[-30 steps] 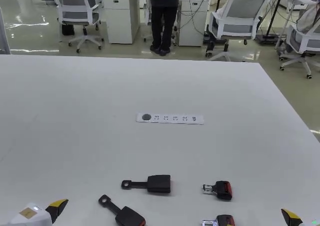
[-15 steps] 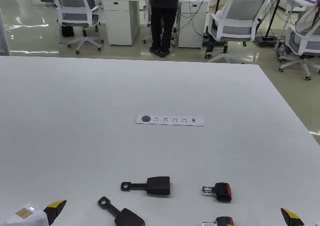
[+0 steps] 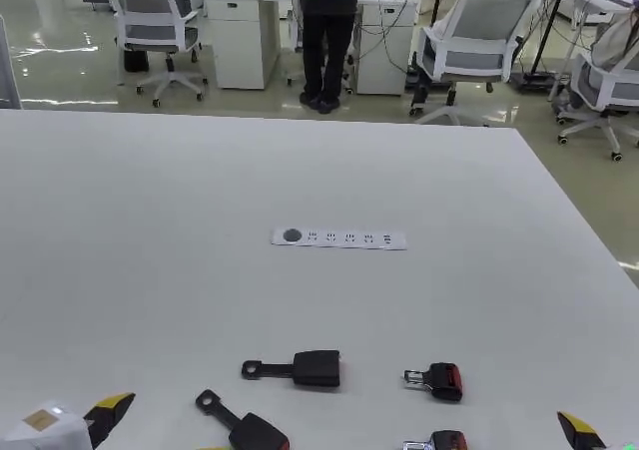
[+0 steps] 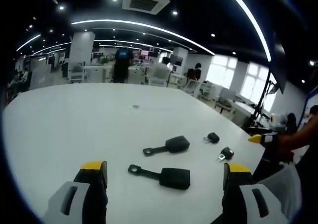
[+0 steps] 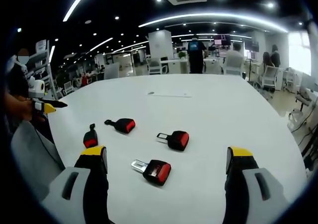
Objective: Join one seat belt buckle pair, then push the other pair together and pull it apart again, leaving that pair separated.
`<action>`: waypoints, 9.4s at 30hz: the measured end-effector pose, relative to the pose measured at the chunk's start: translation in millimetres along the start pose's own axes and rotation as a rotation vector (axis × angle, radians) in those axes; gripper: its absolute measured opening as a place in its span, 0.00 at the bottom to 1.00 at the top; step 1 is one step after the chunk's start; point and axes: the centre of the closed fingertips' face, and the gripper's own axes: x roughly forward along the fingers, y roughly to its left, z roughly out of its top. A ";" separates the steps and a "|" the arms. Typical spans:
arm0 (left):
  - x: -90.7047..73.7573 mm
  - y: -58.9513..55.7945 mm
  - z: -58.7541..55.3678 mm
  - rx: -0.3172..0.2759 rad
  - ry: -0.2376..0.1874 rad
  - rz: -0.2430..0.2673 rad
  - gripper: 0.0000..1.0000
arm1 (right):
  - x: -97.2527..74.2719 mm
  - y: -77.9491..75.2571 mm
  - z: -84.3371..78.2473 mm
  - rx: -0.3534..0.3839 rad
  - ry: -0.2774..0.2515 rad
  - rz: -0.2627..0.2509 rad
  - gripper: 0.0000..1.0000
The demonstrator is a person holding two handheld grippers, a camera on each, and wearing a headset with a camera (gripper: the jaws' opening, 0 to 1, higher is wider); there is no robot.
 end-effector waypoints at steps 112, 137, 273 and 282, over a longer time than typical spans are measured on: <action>51.0 -11.6 -35.3 0.324 0.210 -0.202 0.85 | 45.0 49.2 -52.8 -0.276 0.311 0.385 0.89; 79.5 -35.9 -58.2 0.601 0.351 -0.386 0.77 | 57.4 57.7 -78.5 -0.397 0.442 0.555 0.84; 125.2 -26.3 -106.3 0.853 0.752 -0.566 0.34 | 143.0 149.8 -76.5 -0.640 0.552 0.804 0.34; 128.2 -25.6 -107.5 0.826 0.749 -0.541 0.34 | 150.1 175.1 -81.3 -0.644 0.533 0.821 0.34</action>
